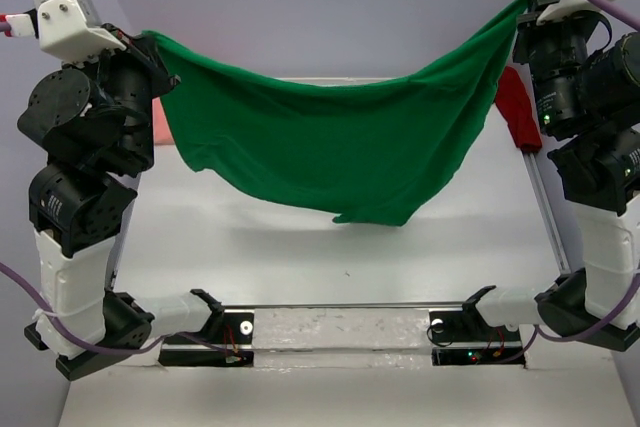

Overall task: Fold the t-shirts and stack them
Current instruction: Flatten the tshirt out

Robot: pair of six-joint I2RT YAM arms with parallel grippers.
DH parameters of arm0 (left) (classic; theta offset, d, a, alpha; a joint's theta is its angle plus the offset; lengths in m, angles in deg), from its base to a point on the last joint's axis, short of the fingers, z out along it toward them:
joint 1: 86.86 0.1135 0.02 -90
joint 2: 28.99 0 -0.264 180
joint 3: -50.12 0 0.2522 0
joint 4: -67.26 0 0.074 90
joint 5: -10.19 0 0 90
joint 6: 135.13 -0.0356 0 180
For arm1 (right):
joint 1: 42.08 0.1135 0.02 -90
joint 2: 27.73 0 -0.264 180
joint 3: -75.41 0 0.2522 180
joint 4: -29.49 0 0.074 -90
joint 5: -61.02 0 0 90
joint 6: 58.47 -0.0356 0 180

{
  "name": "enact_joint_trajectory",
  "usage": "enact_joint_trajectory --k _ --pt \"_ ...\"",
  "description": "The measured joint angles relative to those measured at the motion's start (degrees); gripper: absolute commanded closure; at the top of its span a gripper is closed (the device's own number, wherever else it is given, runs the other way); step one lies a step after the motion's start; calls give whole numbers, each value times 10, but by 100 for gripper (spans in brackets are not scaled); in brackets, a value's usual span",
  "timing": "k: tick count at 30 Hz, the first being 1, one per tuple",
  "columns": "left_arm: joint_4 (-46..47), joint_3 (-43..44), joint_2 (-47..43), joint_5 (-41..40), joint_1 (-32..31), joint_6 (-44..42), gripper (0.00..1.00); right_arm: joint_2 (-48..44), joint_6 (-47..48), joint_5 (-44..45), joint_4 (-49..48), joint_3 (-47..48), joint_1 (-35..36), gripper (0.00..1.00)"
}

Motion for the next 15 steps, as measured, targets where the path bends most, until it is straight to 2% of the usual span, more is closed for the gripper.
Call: enact_joint_trajectory --k 8,12,15 --pt "1 -71 -51 15 -2 27 100 -20 -21 5 30 -14 0 100" --pt "-13 -96 -89 47 -3 49 100 -78 -51 -21 66 -25 0 100" --pt "-23 -97 -132 87 -2 63 100 -147 -91 -76 95 -13 0 100"
